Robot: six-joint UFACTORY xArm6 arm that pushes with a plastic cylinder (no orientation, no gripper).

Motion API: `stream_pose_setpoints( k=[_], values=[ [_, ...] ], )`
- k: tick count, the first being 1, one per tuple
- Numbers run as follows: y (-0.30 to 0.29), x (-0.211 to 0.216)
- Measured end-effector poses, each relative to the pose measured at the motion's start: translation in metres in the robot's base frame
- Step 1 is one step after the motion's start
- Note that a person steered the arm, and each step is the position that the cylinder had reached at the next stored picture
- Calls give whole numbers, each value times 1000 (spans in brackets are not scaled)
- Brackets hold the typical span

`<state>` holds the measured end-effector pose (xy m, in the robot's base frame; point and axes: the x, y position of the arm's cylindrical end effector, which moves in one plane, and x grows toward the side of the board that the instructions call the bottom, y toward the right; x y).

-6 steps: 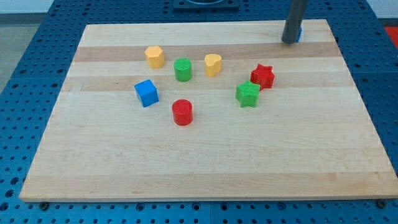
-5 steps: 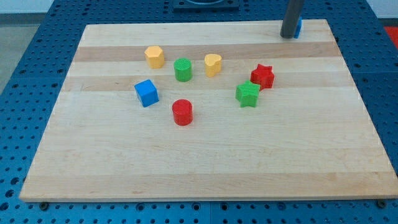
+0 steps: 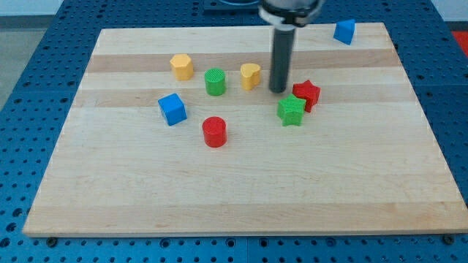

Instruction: Push the green circle left to the blue triangle

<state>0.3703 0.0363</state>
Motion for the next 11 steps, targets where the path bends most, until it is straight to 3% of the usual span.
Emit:
stream_pose_setpoints(
  k=[2, 5, 6, 7, 9, 11],
  values=[
    [-84, 27],
    [-90, -29],
    [-128, -31],
    [-128, -54],
    [-50, -87],
    [-4, -88]
  ],
)
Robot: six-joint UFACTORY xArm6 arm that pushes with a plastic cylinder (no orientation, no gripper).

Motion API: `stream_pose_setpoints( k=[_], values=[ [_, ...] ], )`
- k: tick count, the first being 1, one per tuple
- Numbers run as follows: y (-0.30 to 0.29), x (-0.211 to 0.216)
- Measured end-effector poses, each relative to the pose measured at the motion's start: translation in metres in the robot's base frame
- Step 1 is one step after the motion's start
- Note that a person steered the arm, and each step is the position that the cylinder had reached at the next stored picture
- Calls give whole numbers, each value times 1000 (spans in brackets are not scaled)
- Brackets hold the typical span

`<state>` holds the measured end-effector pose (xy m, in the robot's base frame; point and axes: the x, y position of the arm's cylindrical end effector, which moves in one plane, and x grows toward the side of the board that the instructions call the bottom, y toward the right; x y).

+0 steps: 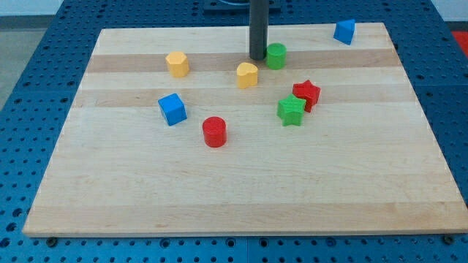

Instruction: Push the green circle left to the blue triangle

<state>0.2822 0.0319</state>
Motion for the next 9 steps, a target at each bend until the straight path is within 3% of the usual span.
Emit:
stream_pose_setpoints(
  k=[2, 4, 6, 9],
  values=[
    [-2, 18],
    [61, 18],
    [102, -14],
    [118, -39]
  ],
)
